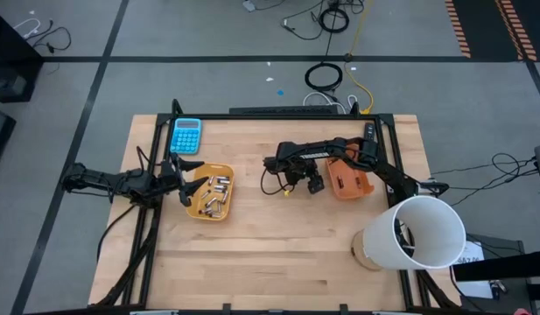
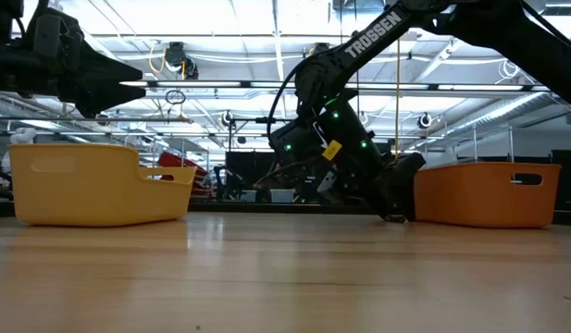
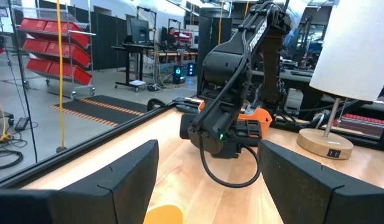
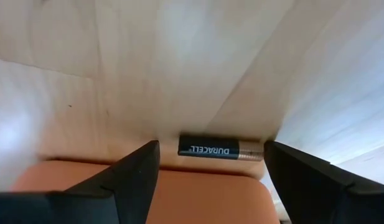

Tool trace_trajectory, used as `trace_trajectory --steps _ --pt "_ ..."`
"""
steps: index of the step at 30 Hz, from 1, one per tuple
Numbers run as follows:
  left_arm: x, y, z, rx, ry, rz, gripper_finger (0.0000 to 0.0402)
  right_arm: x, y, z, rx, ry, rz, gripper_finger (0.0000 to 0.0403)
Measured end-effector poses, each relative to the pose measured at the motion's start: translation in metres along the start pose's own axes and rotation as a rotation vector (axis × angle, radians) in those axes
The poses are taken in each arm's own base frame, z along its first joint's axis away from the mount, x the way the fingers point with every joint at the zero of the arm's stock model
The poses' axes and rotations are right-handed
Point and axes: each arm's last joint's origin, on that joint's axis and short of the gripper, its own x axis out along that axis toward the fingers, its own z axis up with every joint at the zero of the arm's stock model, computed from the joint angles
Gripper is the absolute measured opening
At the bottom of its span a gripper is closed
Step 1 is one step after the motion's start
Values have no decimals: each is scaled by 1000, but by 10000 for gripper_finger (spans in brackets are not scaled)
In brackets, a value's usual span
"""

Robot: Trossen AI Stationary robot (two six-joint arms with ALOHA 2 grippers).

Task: Sort batteries
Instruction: Put the black battery into the orange bin

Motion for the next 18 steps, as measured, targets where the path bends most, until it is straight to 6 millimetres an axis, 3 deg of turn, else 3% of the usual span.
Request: trace_trajectory --steps 5,18 --pt "0 0 0 0 0 0 281 0 0 1 16 -15 12 268" --pt "0 0 0 0 0 0 281 -2 1 1 -24 -42 37 171"
